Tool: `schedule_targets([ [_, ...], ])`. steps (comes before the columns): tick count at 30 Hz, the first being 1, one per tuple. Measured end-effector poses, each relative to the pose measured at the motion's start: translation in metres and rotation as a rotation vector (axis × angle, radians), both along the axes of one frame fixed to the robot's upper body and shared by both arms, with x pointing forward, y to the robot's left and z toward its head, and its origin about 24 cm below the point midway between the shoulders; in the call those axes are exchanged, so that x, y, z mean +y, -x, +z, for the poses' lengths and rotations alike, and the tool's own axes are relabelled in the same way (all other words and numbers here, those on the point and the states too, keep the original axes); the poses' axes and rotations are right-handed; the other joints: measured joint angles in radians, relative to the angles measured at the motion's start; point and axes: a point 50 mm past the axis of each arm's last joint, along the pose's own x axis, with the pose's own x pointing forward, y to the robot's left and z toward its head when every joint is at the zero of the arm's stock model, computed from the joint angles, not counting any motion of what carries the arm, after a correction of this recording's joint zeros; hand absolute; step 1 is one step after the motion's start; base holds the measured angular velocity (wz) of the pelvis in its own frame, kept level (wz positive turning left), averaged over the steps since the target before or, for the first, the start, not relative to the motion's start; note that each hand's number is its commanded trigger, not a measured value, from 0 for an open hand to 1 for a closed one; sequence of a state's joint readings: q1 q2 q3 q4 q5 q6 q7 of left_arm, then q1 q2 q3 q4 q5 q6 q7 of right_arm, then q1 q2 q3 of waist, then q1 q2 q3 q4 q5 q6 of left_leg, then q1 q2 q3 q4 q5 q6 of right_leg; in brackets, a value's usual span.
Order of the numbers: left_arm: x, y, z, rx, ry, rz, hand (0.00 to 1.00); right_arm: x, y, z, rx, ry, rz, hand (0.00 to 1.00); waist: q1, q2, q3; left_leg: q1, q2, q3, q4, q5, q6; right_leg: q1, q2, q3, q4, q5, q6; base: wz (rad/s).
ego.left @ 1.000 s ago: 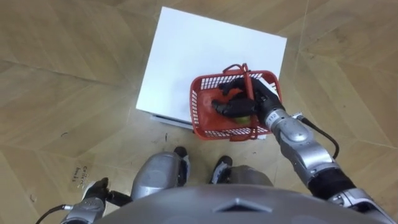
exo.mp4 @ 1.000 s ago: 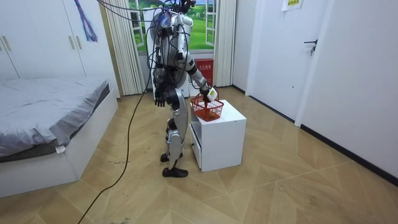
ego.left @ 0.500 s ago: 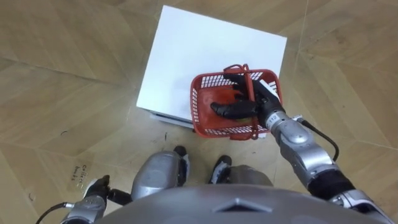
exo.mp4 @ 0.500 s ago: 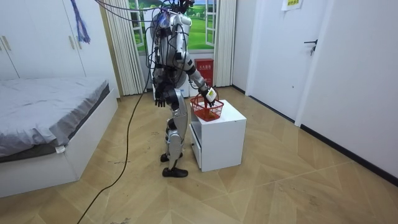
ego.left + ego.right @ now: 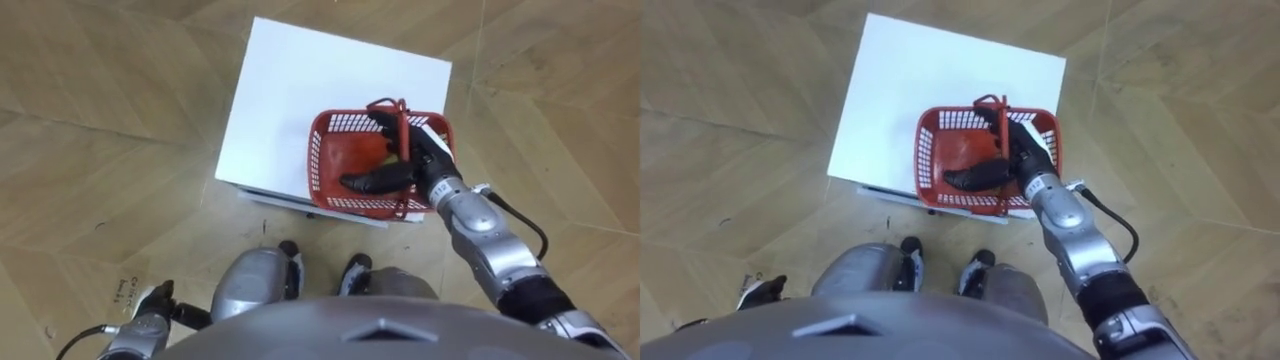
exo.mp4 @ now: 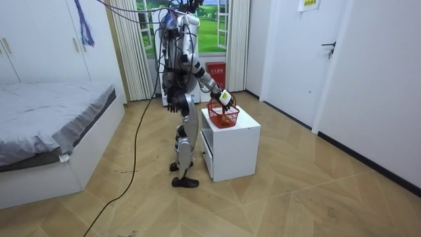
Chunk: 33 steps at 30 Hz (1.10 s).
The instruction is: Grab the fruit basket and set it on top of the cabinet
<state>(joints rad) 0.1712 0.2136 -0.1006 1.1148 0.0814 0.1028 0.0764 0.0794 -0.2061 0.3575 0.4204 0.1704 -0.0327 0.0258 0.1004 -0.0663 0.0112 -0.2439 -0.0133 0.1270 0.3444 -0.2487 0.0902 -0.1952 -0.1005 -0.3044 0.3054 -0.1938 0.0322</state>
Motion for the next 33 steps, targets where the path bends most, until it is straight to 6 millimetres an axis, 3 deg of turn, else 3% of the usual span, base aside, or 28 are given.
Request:
schedule_targets([
  [5,0.003,-0.004,0.001,-0.020,-0.013,0.026,0.00,-0.002,0.009,0.006,-0.019,-0.002,0.022,0.00,-0.017,-0.001,-0.0066,0.040,0.001,0.037,-0.026,0.000,0.000,0.006,0.002,0.043,0.003,0.001,0.001,-0.23],
  [9,0.007,-0.014,0.003,-0.061,-0.027,0.049,0.00,-0.009,0.019,0.008,-0.014,0.009,0.016,0.00,-0.044,-0.002,-0.0069,0.085,0.001,0.052,-0.046,0.000,0.000,0.037,0.006,0.061,-0.004,0.001,0.002,-0.12],
  [18,0.005,-0.026,0.006,-0.158,0.001,0.093,0.00,-0.021,0.020,0.023,-0.073,0.004,0.017,0.00,-0.057,0.002,-0.0073,0.137,0.001,0.075,-0.077,0.000,0.000,0.083,0.015,0.083,-0.048,0.011,0.011,-0.08],
  [24,0.005,-0.021,0.006,-0.157,0.019,0.124,0.00,-0.024,0.021,0.029,-0.088,-0.003,0.033,0.00,-0.066,0.023,-0.0066,0.165,0.000,0.078,-0.086,0.000,0.000,0.112,0.015,0.082,-0.057,0.011,0.012,-0.03],
  [27,0.004,-0.013,0.005,-0.150,0.024,0.153,0.00,-0.028,0.024,0.028,-0.083,0.037,0.032,0.00,-0.070,0.037,-0.0144,0.189,-0.001,0.078,-0.111,0.001,-0.002,0.129,0.018,0.083,-0.066,0.012,0.013,0.00],
  [33,0.004,0.006,0.004,-0.120,0.018,0.186,0.00,-0.042,0.027,0.032,-0.106,0.153,-0.001,0.00,-0.082,0.030,-0.0180,0.233,0.001,0.085,-0.141,0.007,-0.010,0.156,0.023,0.085,-0.070,0.012,0.013,-0.04],
])
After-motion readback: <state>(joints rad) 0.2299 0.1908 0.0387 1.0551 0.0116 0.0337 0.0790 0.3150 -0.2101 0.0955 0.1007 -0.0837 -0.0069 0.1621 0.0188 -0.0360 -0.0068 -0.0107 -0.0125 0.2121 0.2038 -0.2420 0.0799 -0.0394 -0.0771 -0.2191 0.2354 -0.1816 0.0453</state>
